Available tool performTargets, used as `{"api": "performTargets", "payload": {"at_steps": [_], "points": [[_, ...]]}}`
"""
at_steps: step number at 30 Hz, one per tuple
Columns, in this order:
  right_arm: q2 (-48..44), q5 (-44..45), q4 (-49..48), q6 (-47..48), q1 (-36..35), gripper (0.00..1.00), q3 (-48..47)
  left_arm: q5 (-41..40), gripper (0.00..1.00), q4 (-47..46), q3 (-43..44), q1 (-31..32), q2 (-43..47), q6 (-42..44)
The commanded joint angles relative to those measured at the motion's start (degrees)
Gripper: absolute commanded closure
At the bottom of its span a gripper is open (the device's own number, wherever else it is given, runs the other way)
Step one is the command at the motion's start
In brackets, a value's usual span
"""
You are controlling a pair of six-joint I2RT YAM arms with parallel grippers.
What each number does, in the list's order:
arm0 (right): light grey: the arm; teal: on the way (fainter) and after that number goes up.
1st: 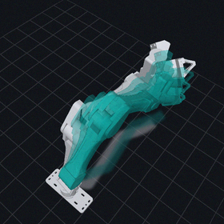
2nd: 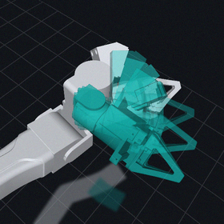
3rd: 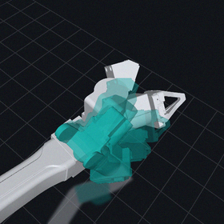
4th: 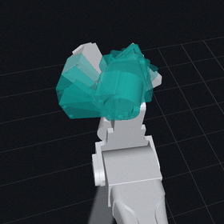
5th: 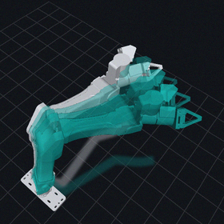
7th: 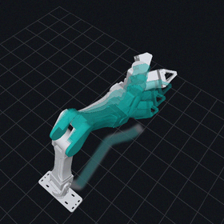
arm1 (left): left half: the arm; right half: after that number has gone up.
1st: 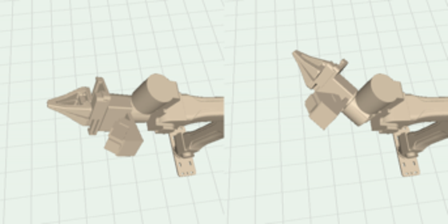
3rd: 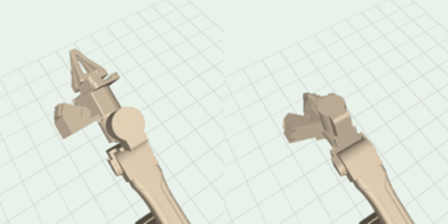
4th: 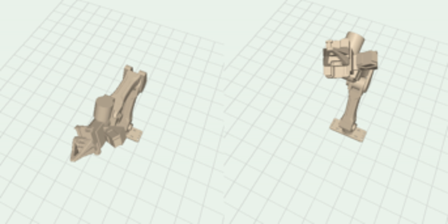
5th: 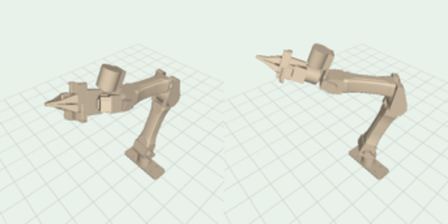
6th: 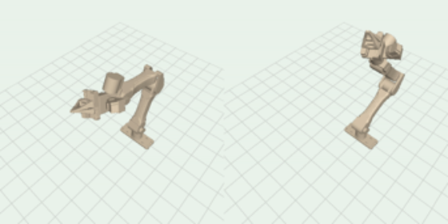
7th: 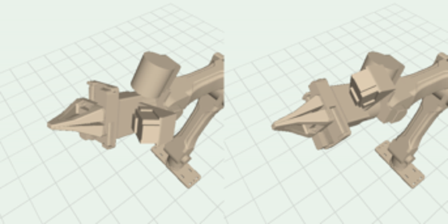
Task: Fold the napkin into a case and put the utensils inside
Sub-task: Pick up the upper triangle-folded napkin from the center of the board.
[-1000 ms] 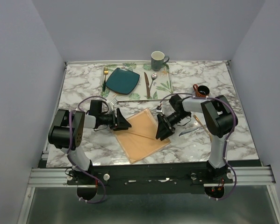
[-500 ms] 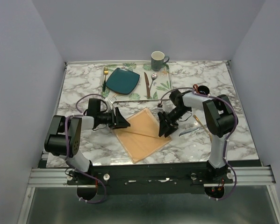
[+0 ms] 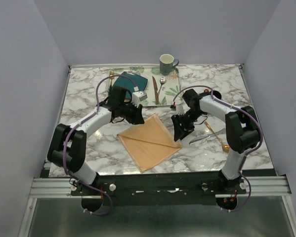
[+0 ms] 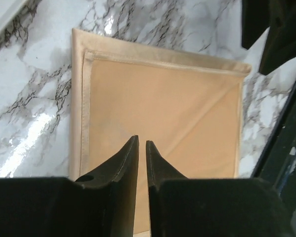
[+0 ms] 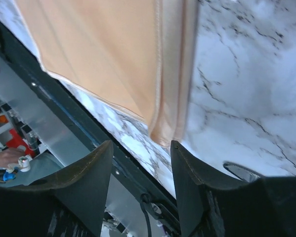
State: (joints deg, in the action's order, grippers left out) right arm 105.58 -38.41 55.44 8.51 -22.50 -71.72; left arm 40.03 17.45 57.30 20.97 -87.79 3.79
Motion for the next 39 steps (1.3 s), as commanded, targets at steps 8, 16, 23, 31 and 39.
{"api": "performTargets", "payload": {"at_steps": [8, 16, 23, 31, 39], "points": [[8.0, 8.4, 1.2, 0.3, 0.3, 0.45, -4.1, -17.1, 0.96, 9.1, 2.4, 3.4, -10.7, 8.2], [11.0, 4.0, 6.3, 3.6, 0.3, 0.33, -7.7, -16.7, 1.0, 11.1, -4.8, 3.8, -6.1, 5.4], [10.5, -0.3, 7.8, 3.6, 0.4, 0.32, -3.8, -16.6, 1.0, 9.4, -6.2, 4.9, -3.0, 4.2], [12.5, 0.5, 6.5, 3.7, 0.6, 0.35, -1.7, -15.5, 1.0, 9.2, -5.1, 5.3, -2.8, 5.4], [13.2, -3.5, 6.7, 1.9, 0.7, 0.5, -5.2, -15.2, 1.0, 7.5, -6.1, 5.7, -2.5, 3.8]]}}
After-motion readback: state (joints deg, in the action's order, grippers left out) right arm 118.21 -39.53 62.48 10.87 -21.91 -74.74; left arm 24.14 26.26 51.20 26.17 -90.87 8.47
